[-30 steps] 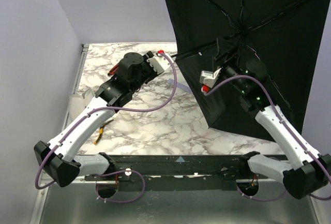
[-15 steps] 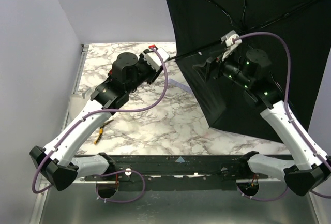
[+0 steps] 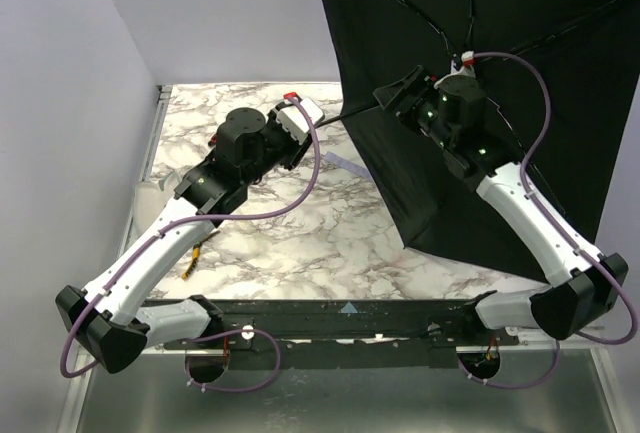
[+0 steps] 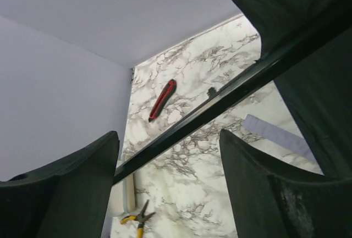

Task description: Open the umbrella

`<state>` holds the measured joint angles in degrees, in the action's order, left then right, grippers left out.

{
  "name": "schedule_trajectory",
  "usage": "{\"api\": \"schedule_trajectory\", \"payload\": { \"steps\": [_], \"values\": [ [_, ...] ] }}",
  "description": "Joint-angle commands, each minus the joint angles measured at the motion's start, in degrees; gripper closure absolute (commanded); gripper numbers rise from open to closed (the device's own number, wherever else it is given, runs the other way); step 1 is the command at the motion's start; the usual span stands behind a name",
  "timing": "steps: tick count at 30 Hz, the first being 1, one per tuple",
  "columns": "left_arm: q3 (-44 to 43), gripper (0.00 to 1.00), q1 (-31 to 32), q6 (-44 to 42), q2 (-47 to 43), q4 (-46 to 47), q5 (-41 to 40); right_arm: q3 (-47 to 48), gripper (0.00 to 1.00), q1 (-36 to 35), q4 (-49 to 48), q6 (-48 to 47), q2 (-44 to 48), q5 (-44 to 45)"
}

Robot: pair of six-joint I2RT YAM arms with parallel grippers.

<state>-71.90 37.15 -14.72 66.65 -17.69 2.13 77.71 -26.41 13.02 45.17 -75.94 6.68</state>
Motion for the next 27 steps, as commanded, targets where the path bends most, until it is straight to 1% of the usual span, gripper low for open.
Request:
{"api": "schedule_trajectory", "payload": {
  "steps": [1,3,5,6,7,8,11,13,15,17,18,20,21,22,23,24,27],
  "values": [
    [0.88,1.0,-0.14,0.11,-1.65,-0.47,2.31,-0.42,0.31,1.42,-4.97,12.56,-2.34,2.46],
    [1.21,1.0,-0.07,-0.17,-1.82,-0.95,2.74,-1.9,0.43,1.63,-9.17,11.41,-1.71,2.25],
    [1.32,1.0,-0.13,-0.05,-1.96,-1.65,4.39,-1.11,0.7,1.63,-8.42,9.52,-1.45,4.45],
    [1.45,1.0,-0.17,-0.05,-2.13,-2.09,5.55,-0.78,0.81,1.63,-7.63,8.85,-0.93,6.88],
    [1.66,1.0,-0.17,0.04,-2.35,-2.37,7.23,-0.5,0.94,1.76,-6.88,8.29,-0.35,8.69],
    [2.01,1.0,-0.17,0.04,-2.69,-2.48,8.53,-0.09,0.99,1.72,-5.78,7.57,0.49,10.47],
    [2.92,1.0,-0.16,0.04,-3.27,-2.7,12.17,1.37,1.0,1.77,-2.8,5.14,2.88,14.21],
    [3.09,0.92,-0.09,-0.64,-2.92,-3.35,13.9,1.99,1.0,1.8,-0.21,3.82,4.53,17.07],
    [2.38,0.79,-0.18,-0.98,-1.82,-4.53,15.18,1.79,1.0,1.84,1.7,1.98,6.41,19.3],
    [0.55,0.54,-0.17,-1.1,-0.14,-5.99,15.45,0.42,1.0,1.93,3.63,1.6,8.33,22.72],
    [-0.42,0.45,-0.18,-0.94,0.75,-6.94,15.38,-0.92,1.0,2.18,3.64,0.88,9.23,23.69],
    [-3.01,0.28,-0.2,-0.92,2.42,-9.01,15.48,-4.47,1.0,2.91,3.43,-0.53,11.06,26.06],
    [-4.19,0.23,-0.29,-0.93,3.04,-9.89,15.83,-5.9,1.0,3.09,3.27,-1.87,11.62,27.18],
    [-4.9,0.08,-0.64,-0.61,3.28,-10.5,16.36,-7.2,1.0,3.3,3.24,-2.46,12.0,28.5],
    [-5.57,0.03,-1.29,0.2,3.39,-11.04,17.42,-7.94,1.0,3.33,3.16,-3.48,12.24,29.73],
    [-6.01,0.02,-2.3,1.15,3.4,-11.57,18.79,-8.37,1.0,3.3,3.29,-4.88,12.2,30.06],
    [-6.01,0.01,-6.07,5.2,2.75,-12.49,21.01,-10.78,1.0,3.3,2.72,-8.23,12.45,29.98]
  ]
}}
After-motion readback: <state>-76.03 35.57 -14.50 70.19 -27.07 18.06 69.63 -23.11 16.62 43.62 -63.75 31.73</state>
